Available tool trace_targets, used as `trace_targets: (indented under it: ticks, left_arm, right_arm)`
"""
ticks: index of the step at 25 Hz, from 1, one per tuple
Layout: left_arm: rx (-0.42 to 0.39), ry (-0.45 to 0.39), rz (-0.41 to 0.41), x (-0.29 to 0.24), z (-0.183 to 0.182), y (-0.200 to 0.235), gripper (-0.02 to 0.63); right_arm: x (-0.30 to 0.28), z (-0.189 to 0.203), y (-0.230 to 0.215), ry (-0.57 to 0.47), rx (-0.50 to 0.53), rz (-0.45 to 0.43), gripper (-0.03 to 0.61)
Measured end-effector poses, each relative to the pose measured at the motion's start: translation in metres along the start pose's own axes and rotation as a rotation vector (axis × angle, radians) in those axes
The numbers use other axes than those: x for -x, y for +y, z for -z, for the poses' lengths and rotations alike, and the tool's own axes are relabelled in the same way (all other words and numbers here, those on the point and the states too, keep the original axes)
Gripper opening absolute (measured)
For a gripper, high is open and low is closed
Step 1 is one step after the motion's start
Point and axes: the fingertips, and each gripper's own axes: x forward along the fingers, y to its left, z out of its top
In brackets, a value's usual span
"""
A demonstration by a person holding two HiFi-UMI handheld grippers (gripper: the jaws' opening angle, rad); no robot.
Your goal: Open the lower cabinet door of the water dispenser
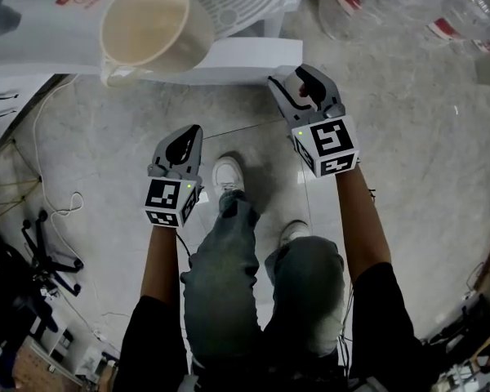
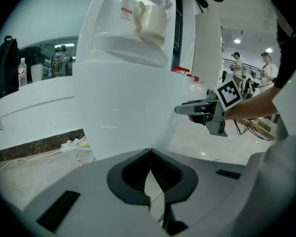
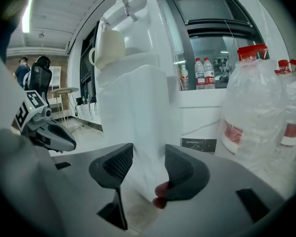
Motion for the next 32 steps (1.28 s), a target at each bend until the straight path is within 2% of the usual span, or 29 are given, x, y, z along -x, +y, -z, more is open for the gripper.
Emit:
trace_targets:
  ticks: [5, 10, 19, 25, 32]
  left_arm:
    - [0.028, 0.022, 0.012, 0.018, -0.01, -0.013, 0.012]
    - [0.085, 0.012, -0.012, 0.04, -0.014, -0.019, 0.012]
    - [0.128, 0.021, -0.053, 0.078, 0.001, -0.036, 0.012]
    - [0.16, 0.052, -0.093, 0.111, 0.014, -0.051, 0.012]
    - [0.164, 0.078, -0.066, 0.138, 0.029, -0.069, 0.012]
  right_arm:
    - [0.012, 0.008, 0.01, 0.042, -0.014, 0.028, 0.212]
    - [0.022, 0.012, 0.022, 0.073, -0.01, 0.05, 0.202]
    - [0.038, 0.023, 0.043, 0.046, -0.087, 0.117, 0.201]
    - [0.051, 0.035, 0.063, 0.104, -0.021, 0.06, 0.184]
    - [0.062, 0.042, 0.088, 0.147, 0.0, 0.045, 0.181]
